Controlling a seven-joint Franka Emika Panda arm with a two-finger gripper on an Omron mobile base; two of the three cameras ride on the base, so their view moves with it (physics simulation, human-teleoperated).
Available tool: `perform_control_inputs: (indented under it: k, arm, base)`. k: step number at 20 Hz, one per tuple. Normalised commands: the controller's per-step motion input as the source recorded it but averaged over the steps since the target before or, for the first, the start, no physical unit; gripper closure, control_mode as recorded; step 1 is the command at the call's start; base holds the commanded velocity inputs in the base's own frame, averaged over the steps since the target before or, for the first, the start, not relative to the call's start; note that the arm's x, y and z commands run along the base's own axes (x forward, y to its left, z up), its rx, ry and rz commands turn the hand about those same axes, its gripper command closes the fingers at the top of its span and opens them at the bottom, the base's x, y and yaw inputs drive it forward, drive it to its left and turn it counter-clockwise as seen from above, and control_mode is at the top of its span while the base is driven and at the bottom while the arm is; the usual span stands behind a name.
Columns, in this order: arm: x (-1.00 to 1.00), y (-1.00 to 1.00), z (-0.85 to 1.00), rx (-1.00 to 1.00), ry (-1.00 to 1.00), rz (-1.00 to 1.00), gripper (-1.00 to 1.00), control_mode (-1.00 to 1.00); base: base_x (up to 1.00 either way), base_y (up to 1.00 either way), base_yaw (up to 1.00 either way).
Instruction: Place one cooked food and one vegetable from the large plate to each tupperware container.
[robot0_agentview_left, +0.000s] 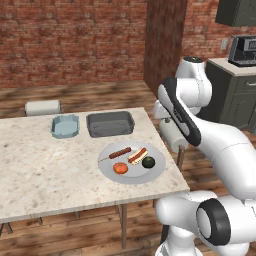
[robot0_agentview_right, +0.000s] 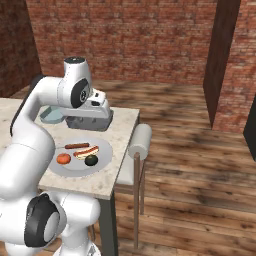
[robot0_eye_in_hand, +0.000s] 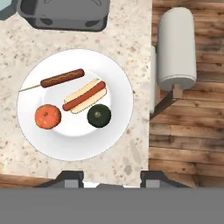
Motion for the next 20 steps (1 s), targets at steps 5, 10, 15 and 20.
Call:
perform_control_inputs:
  k: [5, 10, 15, 20]
  arm:
    - [0.23, 0.26, -0.31, 0.00, 0.04, 0.01, -1.00, -1.00]
    - [0.59, 0.26, -0.89, 0.01, 0.16, 0.08, -1.00, -1.00]
    - [0.40, 0.00, -0.89, -0.03, 0.10, 0.24, -1.00, -1.00]
    - [0.06, 0.08, -0.73, -0.12, 0.02, 0.26, -1.00, -1.00]
  base:
    - [0.00, 0.00, 0.00]
    - [0.00, 0.00, 0.00]
    - [0.00, 0.00, 0.00]
    - [0.00, 0.00, 0.00]
